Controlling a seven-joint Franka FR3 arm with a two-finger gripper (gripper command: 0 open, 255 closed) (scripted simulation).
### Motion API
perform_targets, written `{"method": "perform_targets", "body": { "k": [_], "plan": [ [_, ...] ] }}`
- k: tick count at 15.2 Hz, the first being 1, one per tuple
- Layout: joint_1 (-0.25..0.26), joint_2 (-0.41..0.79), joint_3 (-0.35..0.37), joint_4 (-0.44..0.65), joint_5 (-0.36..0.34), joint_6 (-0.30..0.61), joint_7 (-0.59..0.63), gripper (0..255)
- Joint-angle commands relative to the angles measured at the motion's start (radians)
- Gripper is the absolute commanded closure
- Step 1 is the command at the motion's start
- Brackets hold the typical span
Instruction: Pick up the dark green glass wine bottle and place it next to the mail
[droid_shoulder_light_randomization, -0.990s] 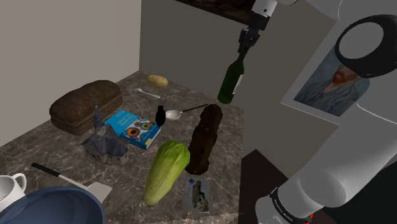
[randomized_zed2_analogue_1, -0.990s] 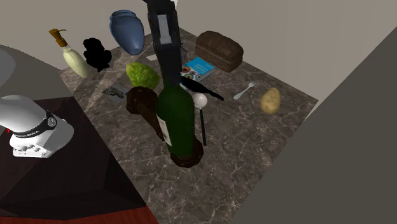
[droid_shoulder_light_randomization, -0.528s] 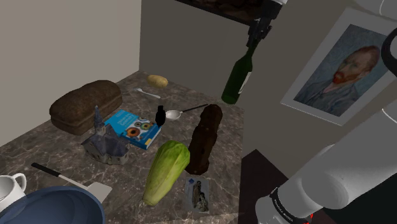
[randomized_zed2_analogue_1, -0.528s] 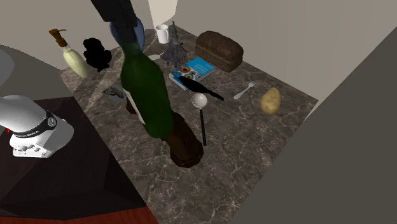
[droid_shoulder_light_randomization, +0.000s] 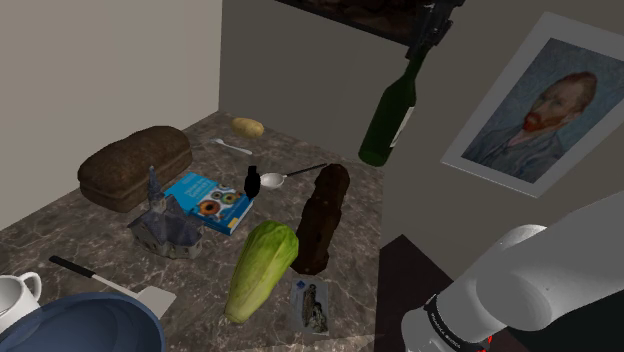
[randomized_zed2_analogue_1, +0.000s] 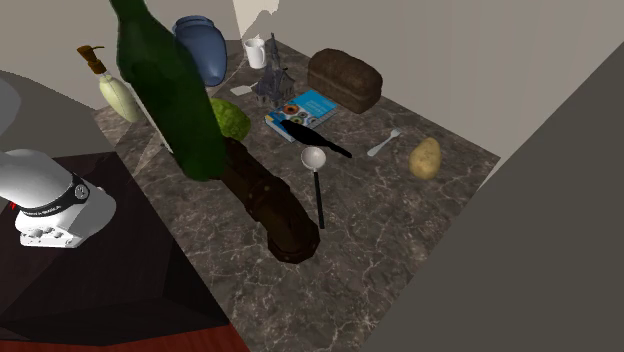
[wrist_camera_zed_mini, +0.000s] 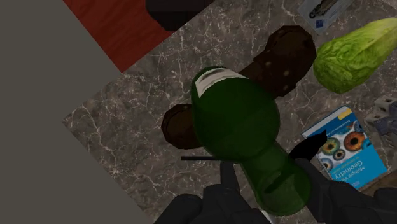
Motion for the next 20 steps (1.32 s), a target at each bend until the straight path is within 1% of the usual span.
{"method": "perform_targets", "body": {
  "k": [1,6,10,14,18,20],
  "plan": [
    [0.007,-0.041,0.020,0.000,-0.003,-0.041,0.029,255],
    [0.024,-0.119,0.071,0.032,0.003,-0.149,0.101,255],
    [0.036,-0.162,0.115,0.085,0.017,-0.242,0.162,255],
    [0.047,-0.185,0.160,0.164,0.038,-0.342,0.228,255],
    [0.056,-0.187,0.204,0.265,0.064,-0.441,0.297,255],
    [0.055,-0.219,0.205,0.199,0.063,-0.408,0.295,255]
  ]
}}
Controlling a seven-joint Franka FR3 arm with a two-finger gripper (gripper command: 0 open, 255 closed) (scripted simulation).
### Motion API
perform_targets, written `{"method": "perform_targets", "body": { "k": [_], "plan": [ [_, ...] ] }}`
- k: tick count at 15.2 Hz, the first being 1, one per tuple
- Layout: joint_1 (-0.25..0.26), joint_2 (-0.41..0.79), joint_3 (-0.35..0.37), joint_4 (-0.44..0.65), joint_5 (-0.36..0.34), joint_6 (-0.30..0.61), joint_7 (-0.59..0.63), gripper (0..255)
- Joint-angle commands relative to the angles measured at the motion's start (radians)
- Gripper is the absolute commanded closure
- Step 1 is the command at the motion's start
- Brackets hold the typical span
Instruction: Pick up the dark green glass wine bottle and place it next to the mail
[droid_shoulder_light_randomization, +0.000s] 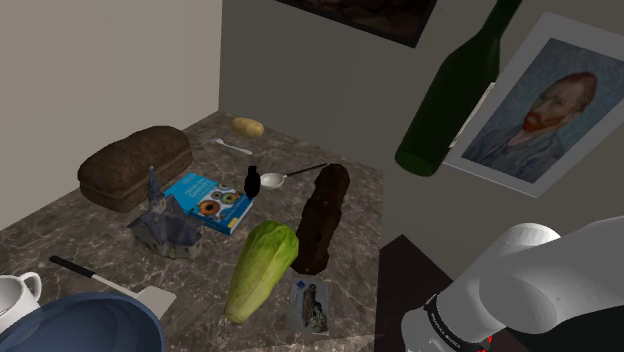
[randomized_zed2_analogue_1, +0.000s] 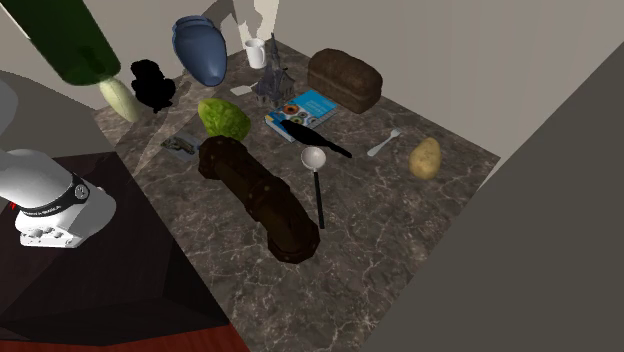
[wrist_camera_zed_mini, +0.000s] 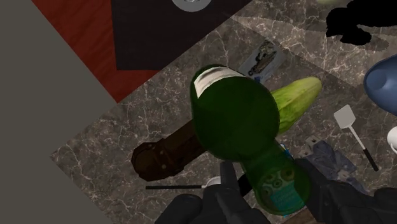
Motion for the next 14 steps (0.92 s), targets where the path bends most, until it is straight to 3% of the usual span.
{"method": "perform_targets", "body": {
  "k": [1,14],
  "plan": [
    [0.000,-0.028,0.003,-0.051,0.001,0.023,0.003,255],
    [-0.002,-0.188,0.006,-0.395,-0.002,0.206,-0.011,255]
  ]
}}
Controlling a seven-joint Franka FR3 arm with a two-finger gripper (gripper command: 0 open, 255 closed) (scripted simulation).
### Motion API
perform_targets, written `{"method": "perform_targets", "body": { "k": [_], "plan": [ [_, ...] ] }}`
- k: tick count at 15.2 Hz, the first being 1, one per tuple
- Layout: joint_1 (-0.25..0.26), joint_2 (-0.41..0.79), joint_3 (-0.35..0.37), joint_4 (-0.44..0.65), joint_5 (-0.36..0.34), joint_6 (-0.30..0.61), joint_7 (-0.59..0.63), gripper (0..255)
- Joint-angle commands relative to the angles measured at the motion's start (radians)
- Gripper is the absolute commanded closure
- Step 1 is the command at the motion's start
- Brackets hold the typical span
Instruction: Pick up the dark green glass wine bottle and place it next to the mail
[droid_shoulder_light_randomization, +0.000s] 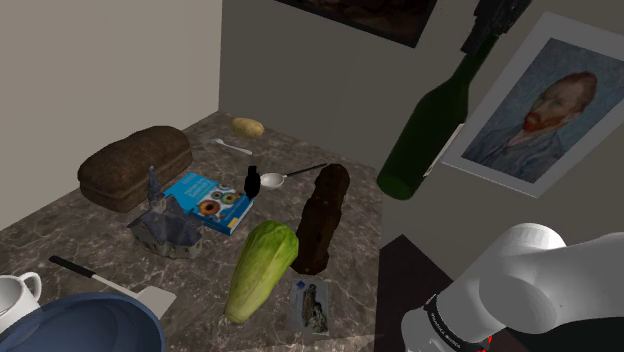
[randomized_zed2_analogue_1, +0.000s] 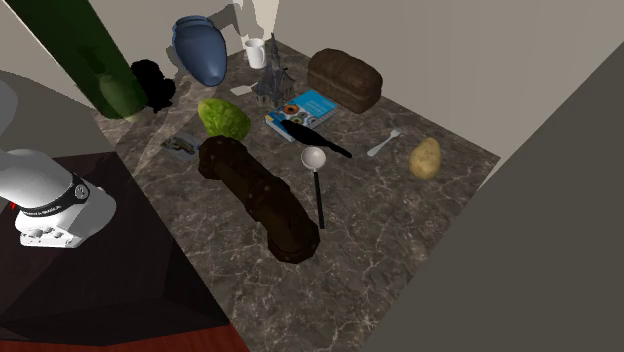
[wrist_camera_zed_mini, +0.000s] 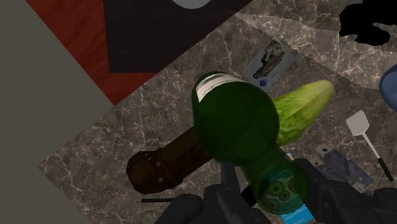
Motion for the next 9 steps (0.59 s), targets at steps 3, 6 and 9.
{"method": "perform_targets", "body": {
  "k": [3,6,9],
  "plan": [
    [0.000,-0.041,0.003,-0.092,0.001,0.052,-0.002,255],
    [-0.001,-0.069,0.003,-0.157,0.001,0.089,-0.004,255],
    [-0.001,-0.096,0.004,-0.220,0.001,0.125,-0.006,255]
  ]
}}
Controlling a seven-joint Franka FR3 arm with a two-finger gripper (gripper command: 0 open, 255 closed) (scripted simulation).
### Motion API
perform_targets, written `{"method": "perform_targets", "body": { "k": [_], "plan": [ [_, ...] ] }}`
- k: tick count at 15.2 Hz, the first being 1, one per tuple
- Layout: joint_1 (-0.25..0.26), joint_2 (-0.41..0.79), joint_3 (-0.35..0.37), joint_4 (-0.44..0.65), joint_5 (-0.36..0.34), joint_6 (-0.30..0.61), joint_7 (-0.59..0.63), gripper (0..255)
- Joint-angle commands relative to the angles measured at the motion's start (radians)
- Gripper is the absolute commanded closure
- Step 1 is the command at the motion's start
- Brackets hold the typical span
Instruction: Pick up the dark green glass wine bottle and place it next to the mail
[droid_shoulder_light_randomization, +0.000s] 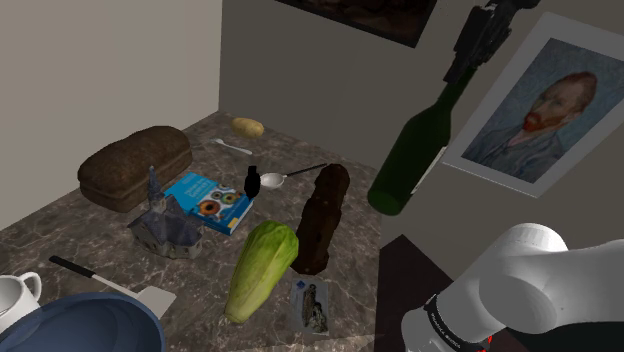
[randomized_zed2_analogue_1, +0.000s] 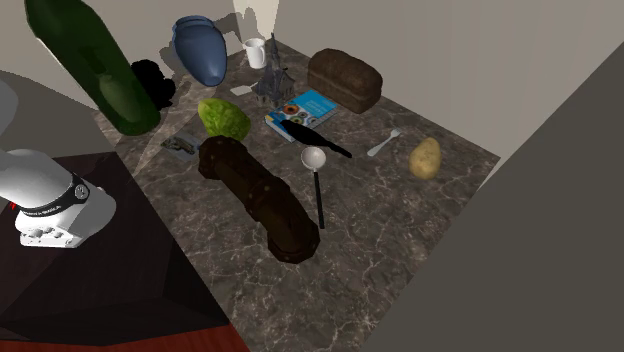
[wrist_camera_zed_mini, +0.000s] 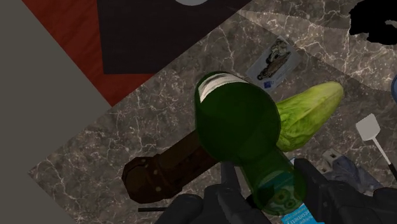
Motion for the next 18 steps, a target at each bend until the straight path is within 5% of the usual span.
{"method": "perform_targets", "body": {
  "k": [1,18],
  "plan": [
    [0.000,-0.019,0.001,-0.043,0.000,0.025,-0.001,255],
    [-0.001,-0.138,0.005,-0.358,0.003,0.221,-0.013,255]
  ]
}}
